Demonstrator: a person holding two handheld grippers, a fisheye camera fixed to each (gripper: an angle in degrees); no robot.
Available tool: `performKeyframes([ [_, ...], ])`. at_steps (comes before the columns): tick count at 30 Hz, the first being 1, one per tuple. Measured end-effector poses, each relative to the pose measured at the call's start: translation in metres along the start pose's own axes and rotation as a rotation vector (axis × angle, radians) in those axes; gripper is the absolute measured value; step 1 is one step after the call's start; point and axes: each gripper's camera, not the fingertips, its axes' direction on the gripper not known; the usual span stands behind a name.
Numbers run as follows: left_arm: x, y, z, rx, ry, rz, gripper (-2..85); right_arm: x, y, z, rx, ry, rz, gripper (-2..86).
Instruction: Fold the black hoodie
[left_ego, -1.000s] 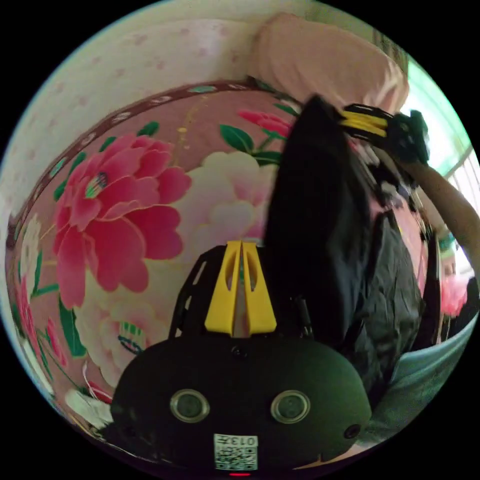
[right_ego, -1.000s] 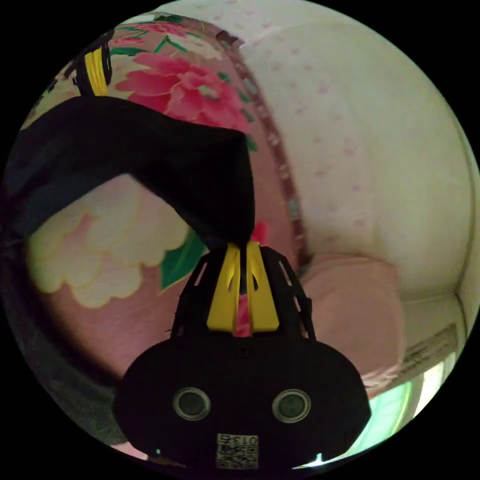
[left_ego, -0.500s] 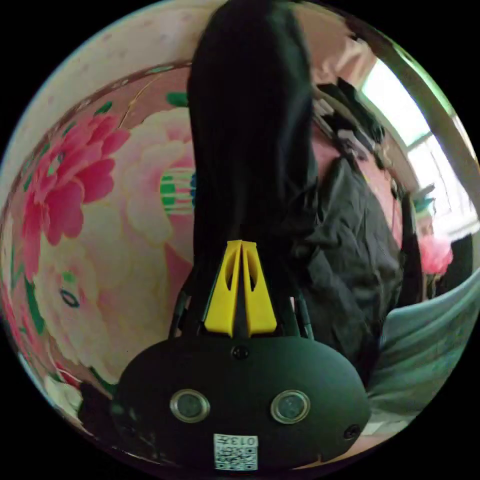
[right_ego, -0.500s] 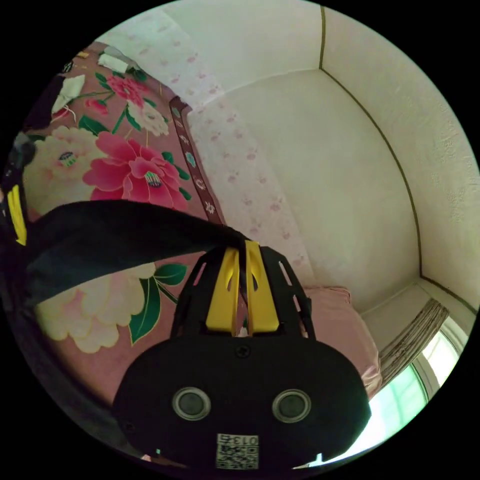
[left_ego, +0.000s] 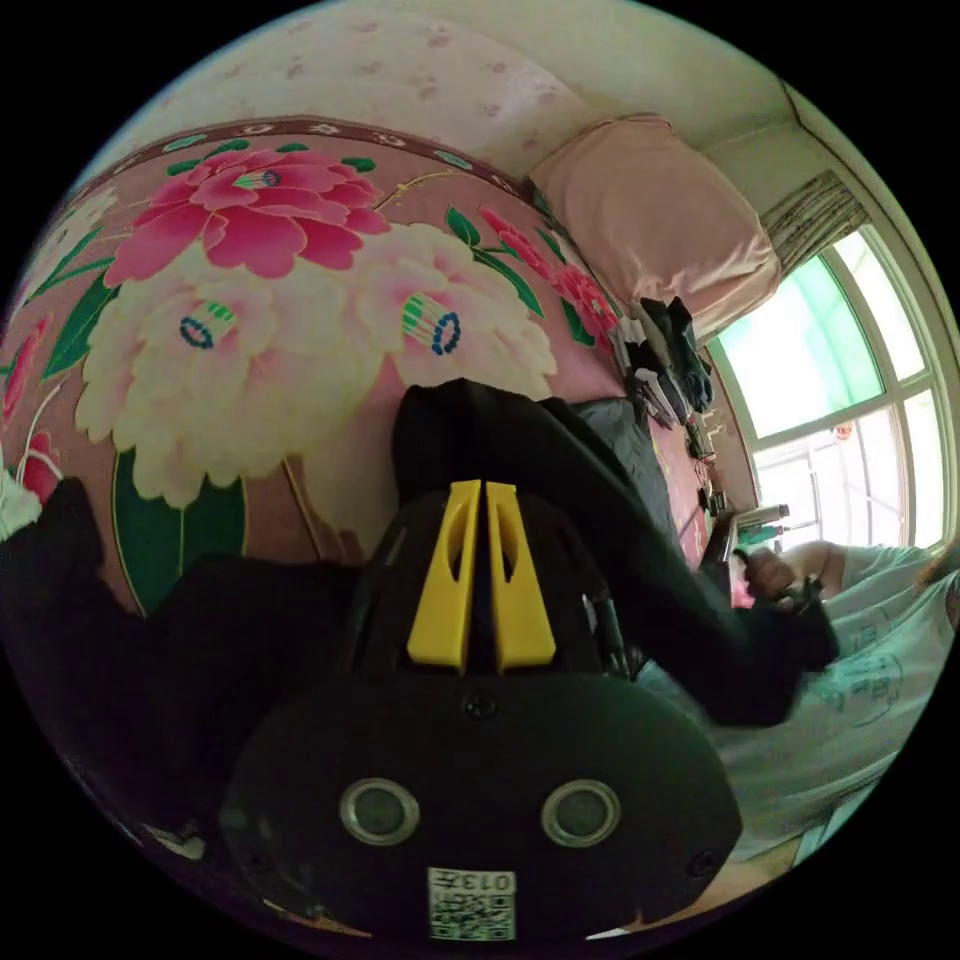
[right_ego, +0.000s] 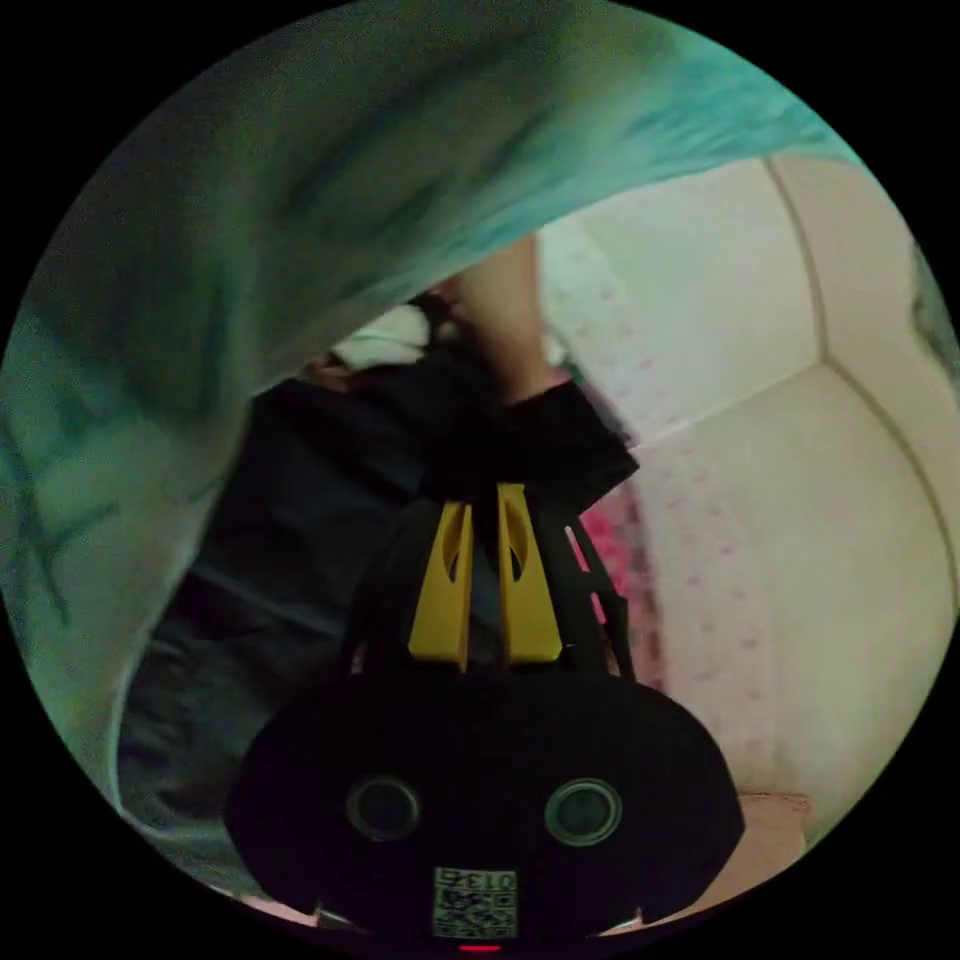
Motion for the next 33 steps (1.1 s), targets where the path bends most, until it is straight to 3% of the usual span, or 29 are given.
performKeyframes([
  [4, 0.017, 0.02, 0.013, -0.035, -0.027, 0.005, 7.2, -0.033, 0.015, 0.043, -0.205, -0.344, -0.033, 6.5],
  [9, 0.057, 0.042, 0.053, -0.116, -0.065, 0.052, 17.4, 0.042, 0.076, 0.039, -0.138, -0.622, 0.44, 7.7],
  [11, 0.066, 0.046, 0.072, -0.187, -0.031, 0.071, 16.6, 0.075, 0.108, 0.041, -0.055, -0.72, 0.649, 8.6],
  [12, 0.074, 0.05, 0.084, -0.239, 0.038, 0.125, 7.2, 0.091, 0.126, 0.042, 0.008, -0.766, 0.728, 8.9],
  [13, 0.079, 0.053, 0.089, -0.261, 0.056, 0.149, 2.5, 0.096, 0.132, 0.041, 0.029, -0.763, 0.743, 9.0],
  [15, 0.102, 0.074, 0.108, -0.42, -0.111, 0.293, 1.9, 0.089, 0.134, 0.029, 0.009, -0.669, 0.624, 9.7],
  [17, 0.115, 0.095, 0.112, -0.47, -0.234, 0.41, 2.5, 0.066, 0.132, 0.029, -0.102, -0.631, 0.516, 11.0],
  [20, 0.118, 0.112, 0.089, -0.392, -0.278, 0.387, 6.2, 0.052, 0.168, 0.032, -0.176, -0.673, 0.678, 13.5],
  [22, 0.107, 0.113, 0.074, -0.354, -0.227, 0.289, 8.3, 0.052, 0.196, 0.024, -0.23, -0.518, 0.765, 14.0],
  [24, 0.092, 0.109, 0.054, -0.273, -0.153, 0.193, 9.0, 0.048, 0.22, 0.006, -0.358, -0.15, 0.755, 13.5],
  [26, 0.085, 0.103, 0.036, -0.149, -0.15, 0.154, 8.7, 0.059, 0.243, -0.002, -0.372, -0.027, 0.907, 12.2],
  [29, 0.086, 0.085, 0.023, 0.037, -0.118, 0.157, 8.0, 0.071, 0.289, 0.018, -0.318, -0.063, 1.14, 10.1],
  [31, 0.092, 0.066, 0.035, 0.021, -0.133, 0.188, 8.0, 0.073, 0.311, 0.053, -0.355, -0.083, 1.215, 10.2],
  [33, 0.101, 0.04, 0.057, -0.015, -0.25, 0.208, 9.2, 0.078, 0.346, 0.1, -0.187, -0.272, 1.467, 11.1],
])
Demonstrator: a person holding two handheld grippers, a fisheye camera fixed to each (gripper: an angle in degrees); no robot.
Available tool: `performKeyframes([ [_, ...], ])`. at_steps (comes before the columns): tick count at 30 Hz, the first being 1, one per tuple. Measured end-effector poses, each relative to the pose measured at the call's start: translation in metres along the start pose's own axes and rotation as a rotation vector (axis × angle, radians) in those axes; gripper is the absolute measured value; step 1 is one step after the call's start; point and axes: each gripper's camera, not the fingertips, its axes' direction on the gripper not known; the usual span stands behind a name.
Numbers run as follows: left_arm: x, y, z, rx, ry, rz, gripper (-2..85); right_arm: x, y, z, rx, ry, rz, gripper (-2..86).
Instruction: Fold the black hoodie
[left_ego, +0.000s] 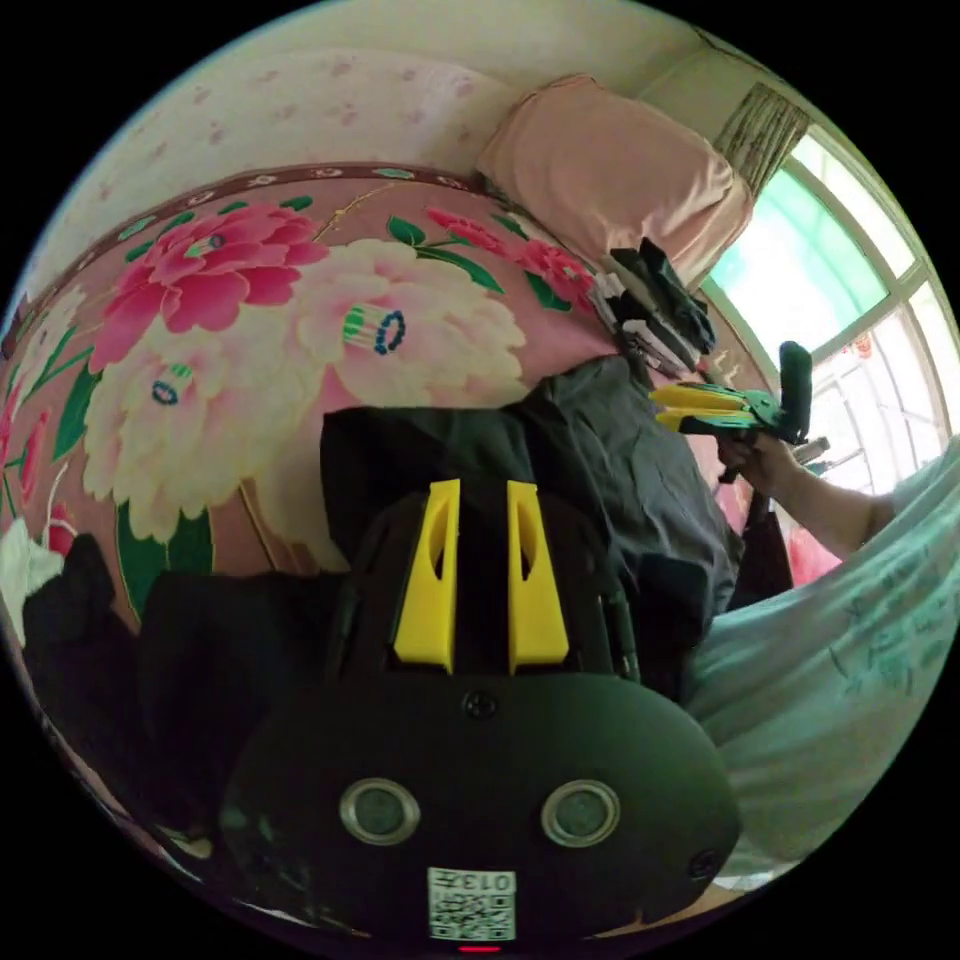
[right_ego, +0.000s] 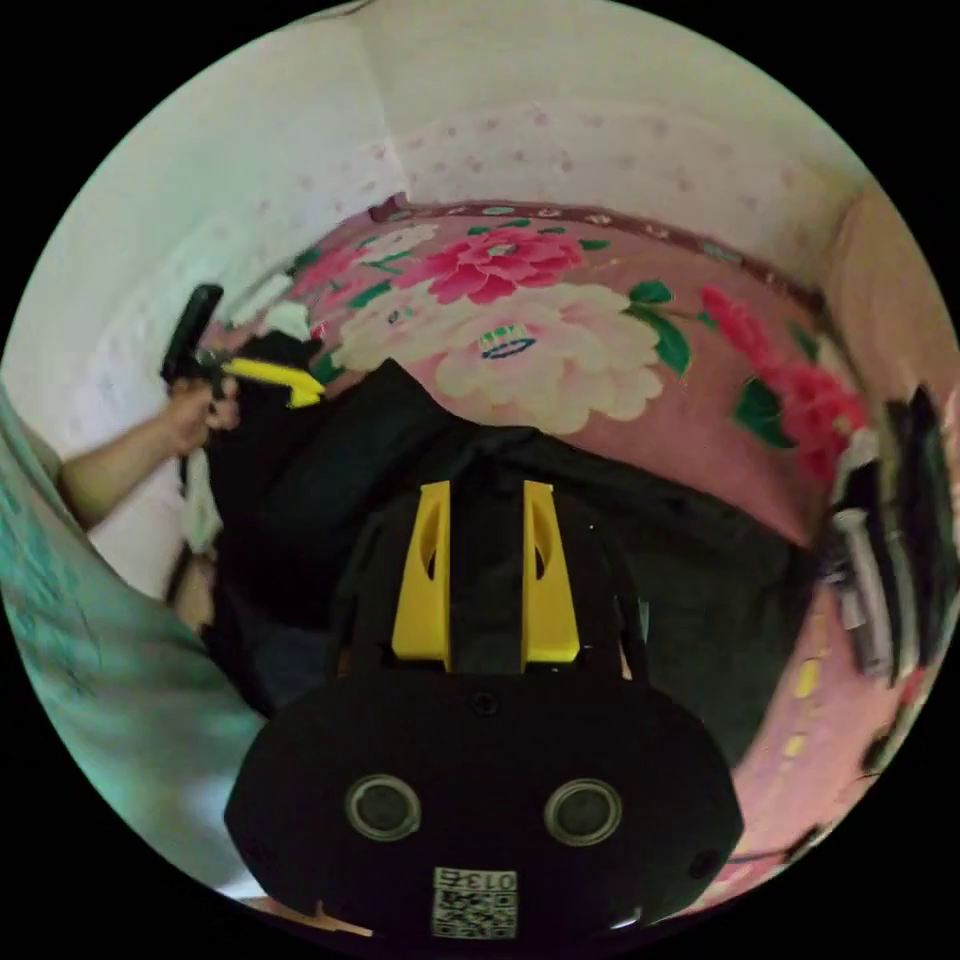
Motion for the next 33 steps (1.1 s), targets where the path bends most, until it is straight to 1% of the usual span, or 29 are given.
performKeyframes([
  [1, -0.001, -0.005, 0.006, -0.014, -0.034, -0.017, 9.9, 0.01, -0.004, 0.012, -0.01, -0.079, 0.051, 11.2],
  [2, -0.006, -0.014, 0.016, -0.024, -0.071, -0.073, 12.5, 0.025, -0.012, 0.038, -0.049, -0.182, 0.119, 11.2],
  [3, -0.016, -0.018, 0.025, -0.027, -0.07, -0.17, 16.2, 0.037, -0.018, 0.059, -0.056, -0.218, 0.169, 11.0],
  [5, -0.03, -0.02, 0.041, -0.053, -0.007, -0.276, 16.5, 0.053, -0.026, 0.082, -0.054, -0.215, 0.234, 10.3],
  [7, -0.036, -0.02, 0.06, -0.12, 0.034, -0.318, 12.7, 0.069, -0.033, 0.101, -0.066, -0.253, 0.293, 7.9],
  [8, -0.038, -0.018, 0.067, -0.164, 0.037, -0.332, 7.9, 0.077, -0.037, 0.109, -0.098, -0.203, 0.308, 5.0],
  [9, -0.038, -0.012, 0.064, -0.122, 0.057, -0.366, 4.5, 0.083, -0.042, 0.113, -0.129, -0.147, 0.272, 3.0],
  [11, -0.033, -0.002, 0.06, -0.082, 0.058, -0.369, 2.4, 0.095, -0.046, 0.114, -0.15, -0.12, 0.244, 1.6],
  [12, -0.029, 0.005, 0.064, -0.105, 0.056, -0.358, 1.8, 0.1, -0.048, 0.117, -0.168, -0.079, 0.203, 1.0],
  [13, -0.028, 0.009, 0.065, -0.104, 0.067, -0.359, 1.7, 0.103, -0.048, 0.119, -0.178, -0.08, 0.184, 0.8],
  [15, -0.022, 0.024, 0.053, -0.008, 0.117, -0.367, 1.3, 0.113, -0.045, 0.117, -0.168, -0.167, 0.161, 0.4],
  [16, -0.02, 0.028, 0.048, 0.013, 0.11, -0.367, 1.3, 0.113, -0.044, 0.112, -0.155, -0.192, 0.145, 0.3],
  [17, -0.014, 0.034, 0.035, 0.051, 0.055, -0.364, 1.2, 0.11, -0.042, 0.098, -0.132, -0.21, 0.096, 0.2],
  [18, -0.005, 0.039, 0.021, 0.101, -0.033, -0.342, 1.1, 0.102, -0.037, 0.079, -0.106, -0.175, 0.038, 0.1],
  [19, 0.002, 0.039, 0.015, 0.127, -0.07, -0.318, 1.1, 0.097, -0.033, 0.069, -0.084, -0.147, 0.012, 0.1],
  [20, 0.018, 0.037, 0.006, 0.169, -0.117, -0.243, 1.0, 0.086, -0.024, 0.049, -0.035, -0.095, -0.03, 0.1],
  [21, 0.039, 0.032, 0.005, 0.181, -0.121, -0.135, 0.9, 0.075, -0.013, 0.035, -0.007, -0.072, -0.067, 0.1],
  [22, 0.051, 0.028, 0.007, 0.174, -0.109, -0.074, 0.8, 0.069, -0.007, 0.031, -0.009, -0.064, -0.085, 0.1],
  [23, 0.075, 0.021, 0.017, 0.126, -0.082, 0.051, 0.6, 0.058, 0.005, 0.029, -0.044, -0.039, -0.123, 0.1],
  [24, 0.098, 0.016, 0.037, 0.017, -0.098, 0.148, 0.3, 0.046, 0.017, 0.033, -0.103, -0.012, -0.156, 0.1],
  [25, 0.107, 0.014, 0.05, -0.062, -0.124, 0.175, 0.1, 0.041, 0.024, 0.035, -0.127, -0.002, -0.173, 0.1],
  [26, 0.117, 0.015, 0.077, -0.228, -0.183, 0.198, 0.0, 0.031, 0.037, 0.042, -0.172, 0.008, -0.197, 0.1],
  [27, 0.123, 0.019, 0.088, -0.26, -0.201, 0.184, -0.2, 0.021, 0.05, 0.052, -0.237, -0.011, -0.222, 0.1],
  [28, 0.125, 0.021, 0.086, -0.239, -0.196, 0.159, -0.2, 0.017, 0.056, 0.058, -0.288, -0.03, -0.233, 0.0],
  [29, 0.129, 0.023, 0.076, -0.204, -0.188, 0.106, -0.3, 0.008, 0.067, 0.066, -0.409, -0.09, -0.251, 0.0],
  [30, 0.14, 0.026, 0.063, -0.157, -0.202, 0.102, -0.3, -0.003, 0.078, 0.063, -0.468, -0.157, -0.28, 0.0],
  [31, 0.147, 0.028, 0.056, -0.132, -0.218, 0.119, -0.3, -0.009, 0.083, 0.058, -0.467, -0.172, -0.293, 0.0],
  [33, 0.186, 0.042, 0.034, -0.068, -0.245, 0.219, -0.3, -0.038, 0.1, 0.03, -0.42, -0.179, -0.353, 0.1],
])
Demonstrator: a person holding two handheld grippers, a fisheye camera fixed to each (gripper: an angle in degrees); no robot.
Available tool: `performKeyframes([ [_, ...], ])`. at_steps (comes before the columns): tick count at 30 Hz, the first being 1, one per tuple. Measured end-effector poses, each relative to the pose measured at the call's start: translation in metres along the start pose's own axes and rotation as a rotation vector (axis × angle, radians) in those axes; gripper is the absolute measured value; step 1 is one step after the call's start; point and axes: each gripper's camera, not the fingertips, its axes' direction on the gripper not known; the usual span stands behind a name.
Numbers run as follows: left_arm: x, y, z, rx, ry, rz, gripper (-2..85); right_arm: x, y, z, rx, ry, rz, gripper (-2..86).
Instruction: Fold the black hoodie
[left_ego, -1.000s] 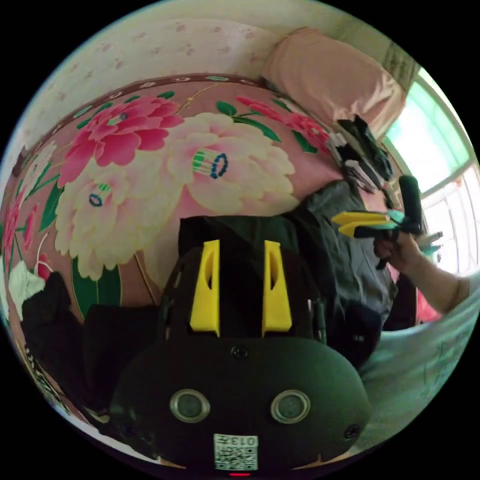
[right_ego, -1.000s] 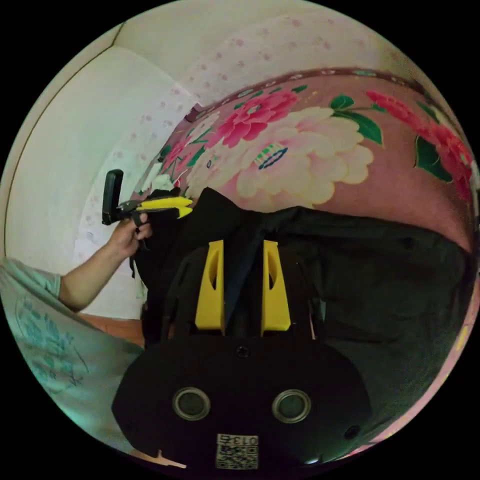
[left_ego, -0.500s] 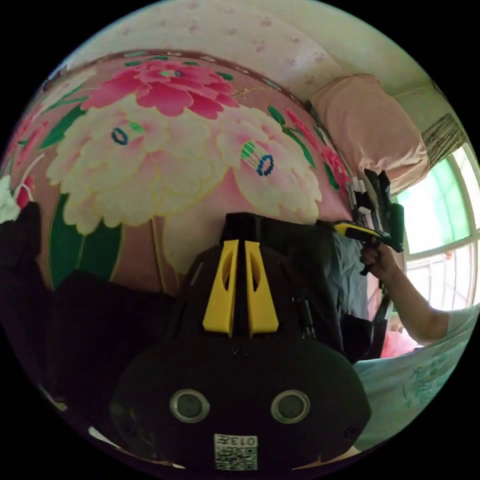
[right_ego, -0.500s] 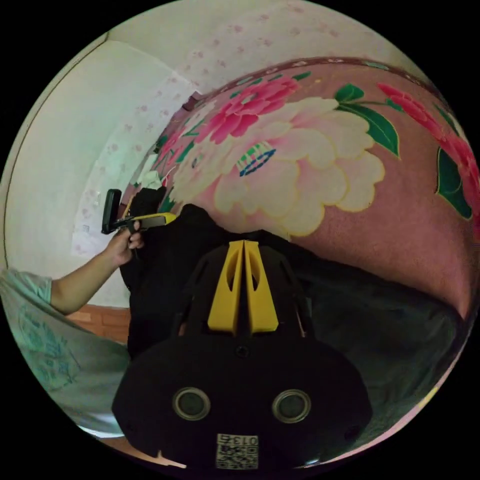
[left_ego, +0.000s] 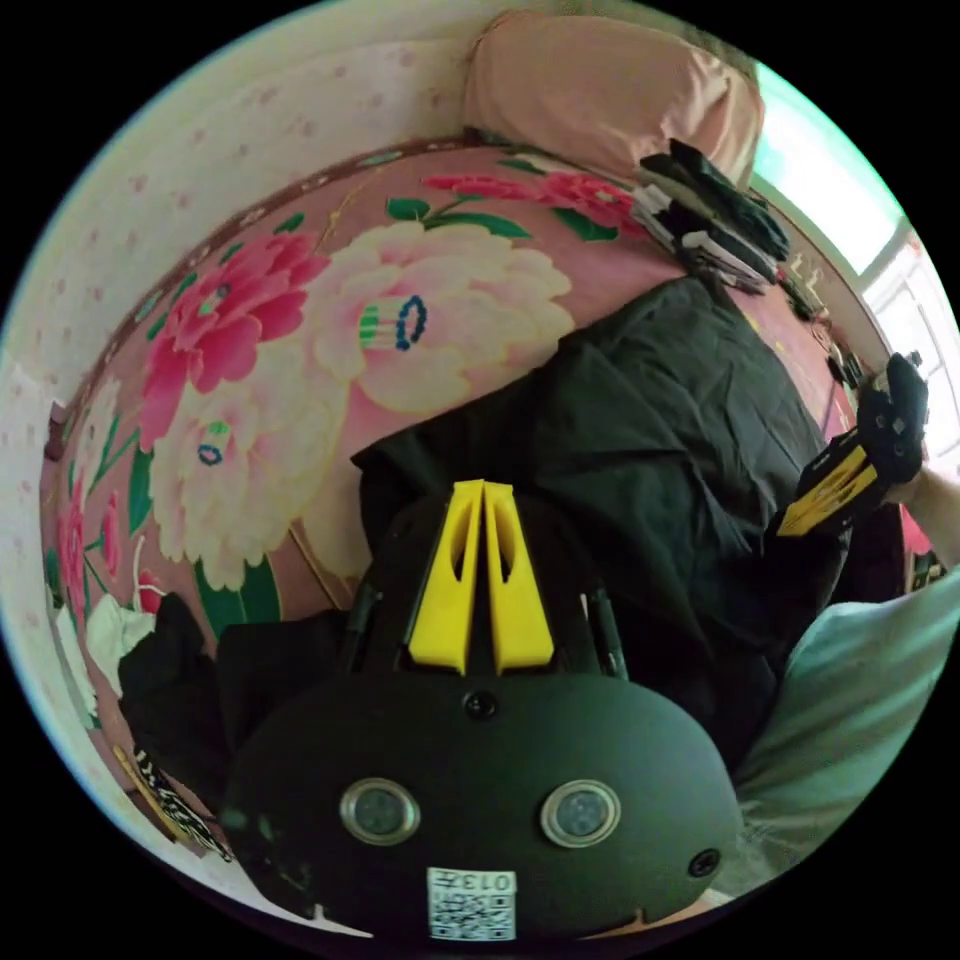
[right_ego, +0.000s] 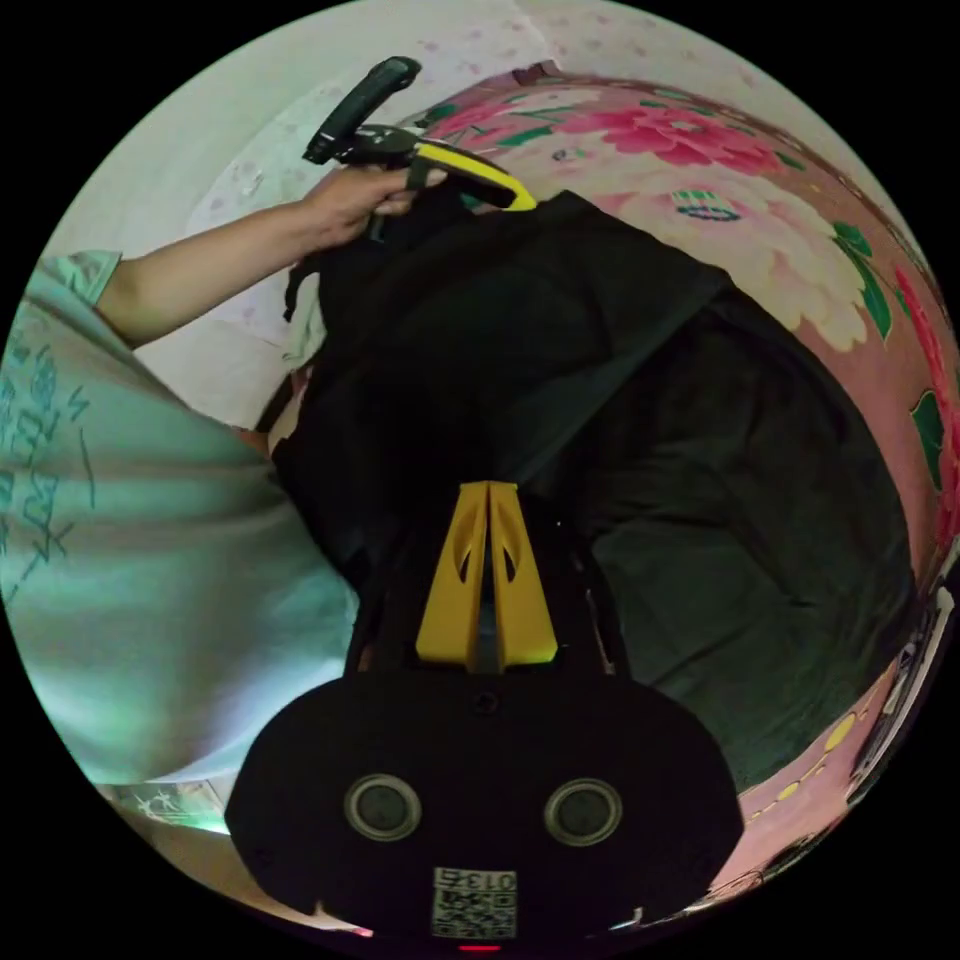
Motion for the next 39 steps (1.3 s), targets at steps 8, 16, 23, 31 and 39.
performKeyframes([
  [8, 0.146, 0.057, 0.013, -0.208, 0.134, 0.286, -0.3, -0.124, 0.008, 0.029, -0.02, -0.111, -0.191, 0.2],
  [16, 0.184, 0.117, -0.018, -0.056, -0.041, 0.084, -0.4, -0.166, 0.041, -0.021, 0.204, 0.144, -0.118, 0.1],
  [23, 0.272, 0.143, 0.014, -0.1, 0.144, 0.215, -0.3, -0.143, 0.002, -0.039, 0.359, 0.45, -0.042, 0.2],
  [31, 0.245, 0.145, 0.063, -0.257, 0.058, 0.137, -0.4, -0.092, -0.086, 0.02, 0.037, 0.356, 0.04, 0.1],
  [39, 0.264, 0.191, 0.032, -0.007, 0.364, 0.105, -0.4, -0.11, -0.093, -0.071, 0.358, 0.482, -0.005, 0.1],
])
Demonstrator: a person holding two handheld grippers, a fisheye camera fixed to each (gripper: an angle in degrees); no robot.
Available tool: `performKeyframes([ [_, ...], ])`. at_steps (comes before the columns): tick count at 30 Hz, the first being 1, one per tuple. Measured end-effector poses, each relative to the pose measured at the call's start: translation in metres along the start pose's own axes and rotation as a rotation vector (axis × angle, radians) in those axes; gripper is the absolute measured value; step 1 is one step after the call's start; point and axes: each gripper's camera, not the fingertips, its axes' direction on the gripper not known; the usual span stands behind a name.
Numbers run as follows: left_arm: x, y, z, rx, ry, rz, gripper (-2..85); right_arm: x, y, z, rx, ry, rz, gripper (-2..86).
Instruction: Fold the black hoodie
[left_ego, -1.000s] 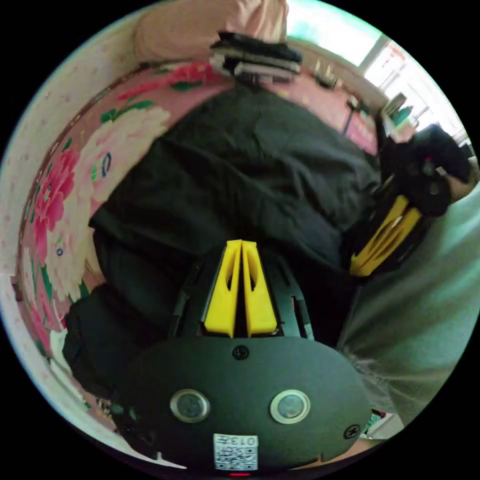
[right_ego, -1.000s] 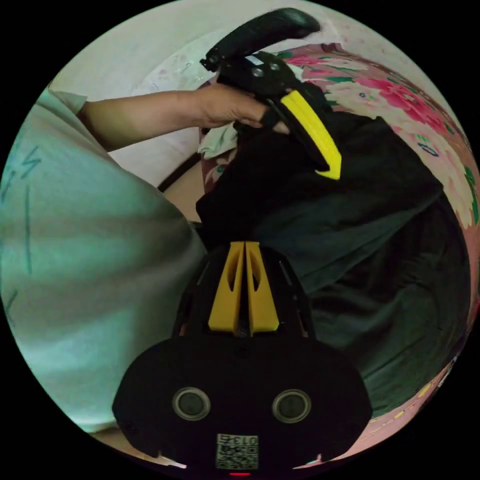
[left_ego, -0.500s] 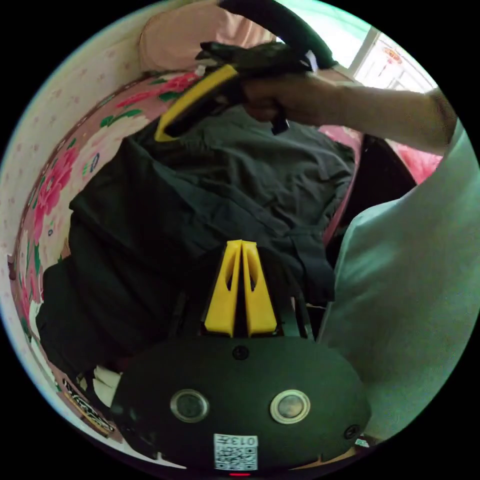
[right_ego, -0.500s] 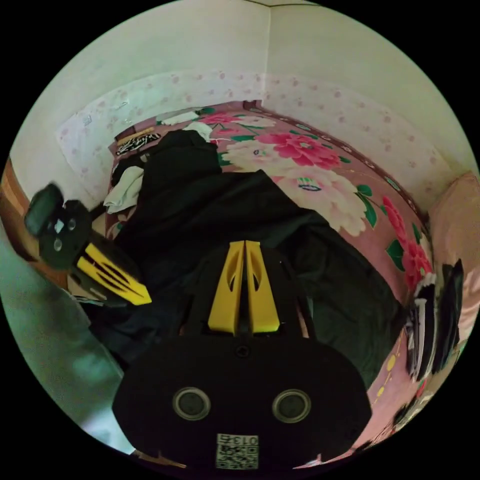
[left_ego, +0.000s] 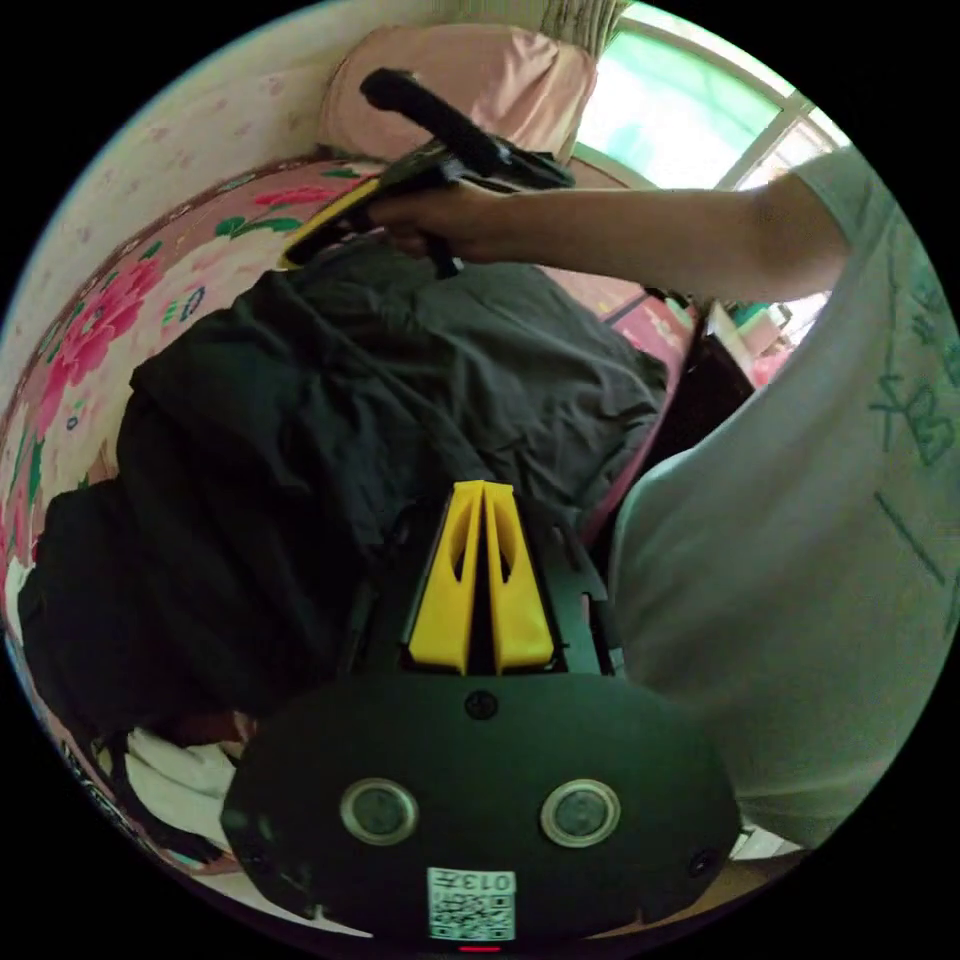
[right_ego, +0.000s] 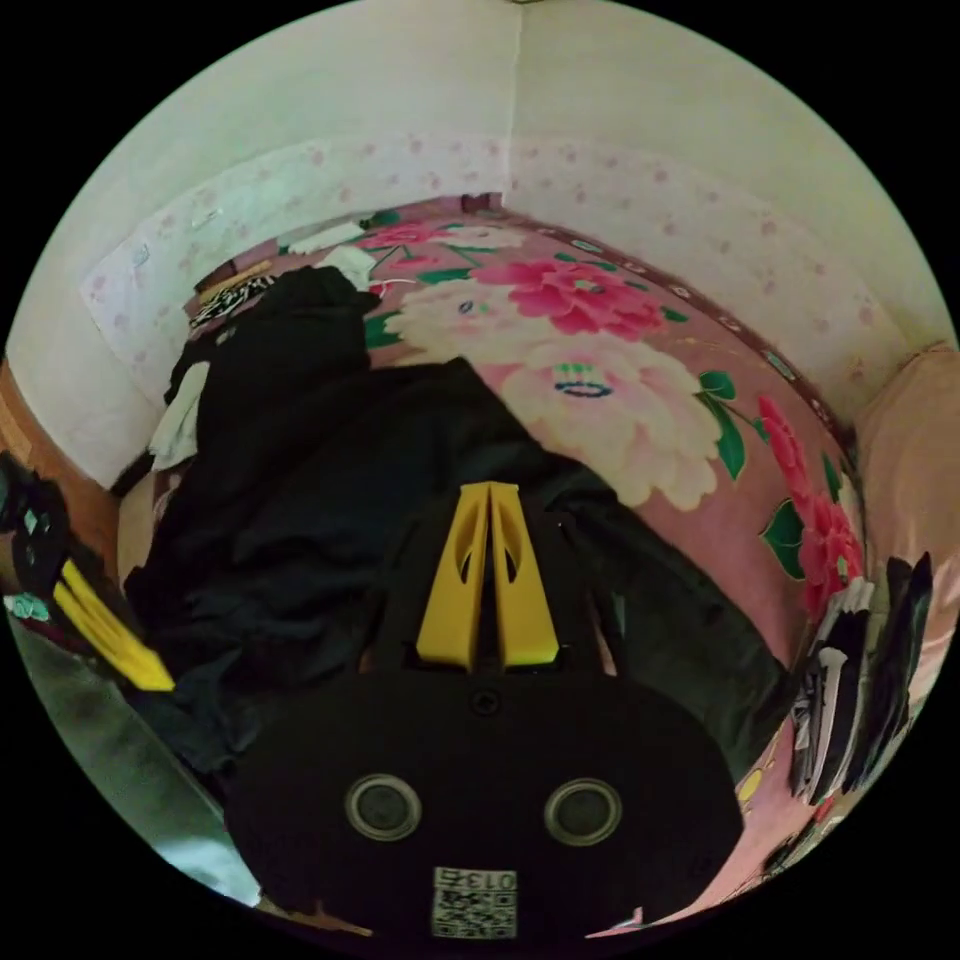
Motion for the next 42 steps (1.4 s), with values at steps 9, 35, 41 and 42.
performKeyframes([
  [9, -0.031, 0.022, 0.055, -0.114, -0.074, -0.16, -0.4, 0.001, -0.081, 0.112, -0.201, -0.052, -0.084, 0.1],
  [35, -0.059, 0.148, 0.066, 0.026, -0.265, -0.411, -0.4, -0.043, -0.159, 0.024, 0.1, -0.175, -0.27, -0.2],
  [41, -0.062, 0.156, 0.13, -0.214, -0.203, -0.234, -0.3, -0.096, -0.096, 0.028, -0.082, -0.314, -0.441, -0.1],
  [42, -0.071, 0.164, 0.134, -0.171, -0.159, -0.298, -0.3, -0.109, -0.083, 0.054, -0.198, -0.244, -0.486, 0.0],
])
